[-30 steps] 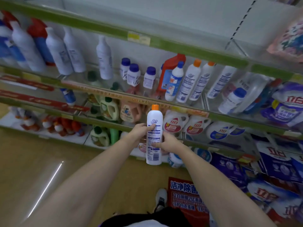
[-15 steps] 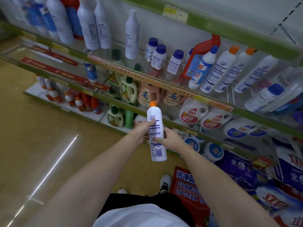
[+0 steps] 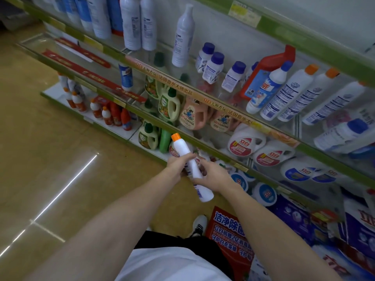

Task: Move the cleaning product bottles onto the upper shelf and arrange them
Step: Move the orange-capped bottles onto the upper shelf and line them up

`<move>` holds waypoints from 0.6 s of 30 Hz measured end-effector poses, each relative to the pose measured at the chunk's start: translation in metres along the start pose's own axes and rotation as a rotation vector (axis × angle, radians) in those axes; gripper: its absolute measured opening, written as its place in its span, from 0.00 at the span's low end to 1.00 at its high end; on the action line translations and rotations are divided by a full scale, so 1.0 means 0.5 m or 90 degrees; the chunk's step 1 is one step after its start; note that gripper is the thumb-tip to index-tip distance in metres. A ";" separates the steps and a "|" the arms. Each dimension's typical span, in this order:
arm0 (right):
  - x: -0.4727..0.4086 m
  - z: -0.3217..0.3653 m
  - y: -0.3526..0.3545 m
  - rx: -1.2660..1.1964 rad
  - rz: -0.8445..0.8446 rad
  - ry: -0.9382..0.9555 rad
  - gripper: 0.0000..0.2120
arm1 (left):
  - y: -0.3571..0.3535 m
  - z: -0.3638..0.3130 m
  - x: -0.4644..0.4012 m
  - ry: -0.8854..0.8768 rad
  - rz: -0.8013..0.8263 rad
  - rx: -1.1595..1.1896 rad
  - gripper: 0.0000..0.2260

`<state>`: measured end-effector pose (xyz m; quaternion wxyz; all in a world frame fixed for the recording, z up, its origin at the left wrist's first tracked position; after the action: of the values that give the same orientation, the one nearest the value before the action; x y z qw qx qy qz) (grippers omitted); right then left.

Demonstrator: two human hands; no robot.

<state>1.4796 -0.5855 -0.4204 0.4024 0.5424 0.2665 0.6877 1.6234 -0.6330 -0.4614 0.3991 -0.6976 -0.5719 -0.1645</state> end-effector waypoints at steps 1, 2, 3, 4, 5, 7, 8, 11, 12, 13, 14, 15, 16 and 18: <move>0.000 -0.005 0.001 -0.028 0.017 -0.002 0.25 | 0.006 -0.001 -0.001 -0.007 -0.004 -0.007 0.23; 0.000 -0.009 0.001 -0.054 0.032 -0.007 0.25 | 0.011 -0.003 0.000 -0.012 -0.007 -0.013 0.22; 0.001 -0.011 0.002 -0.074 0.046 -0.013 0.26 | 0.014 -0.006 0.001 -0.015 -0.009 -0.016 0.21; 0.002 -0.010 0.003 -0.087 0.059 -0.017 0.28 | 0.015 -0.009 0.003 -0.017 -0.014 -0.016 0.19; 0.003 -0.008 0.004 -0.101 0.073 -0.019 0.30 | 0.015 -0.012 0.004 -0.019 -0.020 -0.012 0.19; -0.001 0.001 0.001 -0.142 0.103 -0.014 0.33 | 0.012 -0.020 0.008 -0.017 -0.028 0.009 0.19; -0.004 0.007 0.000 -0.163 0.114 -0.009 0.34 | 0.012 -0.025 0.009 -0.019 -0.026 0.023 0.19; -0.017 0.018 -0.005 -0.205 0.128 -0.015 0.37 | 0.018 -0.039 0.015 -0.036 0.012 0.050 0.22; -0.020 0.021 -0.007 -0.213 0.133 -0.018 0.38 | 0.022 -0.044 0.017 -0.044 0.018 0.056 0.22; -0.025 0.023 -0.008 -0.224 0.136 -0.018 0.38 | 0.027 -0.047 0.016 -0.050 0.019 0.065 0.21; -0.031 0.023 -0.010 -0.236 0.138 -0.020 0.39 | 0.032 -0.050 0.015 -0.054 0.015 0.076 0.21; -0.038 0.023 -0.012 -0.246 0.137 -0.020 0.40 | 0.036 -0.052 0.013 -0.058 0.009 0.088 0.22; -0.042 0.026 -0.012 -0.250 0.135 -0.017 0.40 | 0.039 -0.054 0.011 -0.059 0.003 0.099 0.22; -0.049 0.036 -0.009 -0.252 0.130 -0.008 0.38 | 0.045 -0.057 0.006 -0.052 -0.004 0.115 0.22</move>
<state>1.5001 -0.6050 -0.4320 0.4310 0.4816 0.0674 0.7601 1.6519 -0.6526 -0.4498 0.4361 -0.6633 -0.6023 -0.0845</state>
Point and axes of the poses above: each hand's wrist, its own x-axis away from the middle knuckle, its own y-axis out of the back of the hand, z = x × y, the point moved 1 cm from there along -x, towards the middle knuckle, and after that the axes turned 9 degrees about z, right-handed, at the moved point
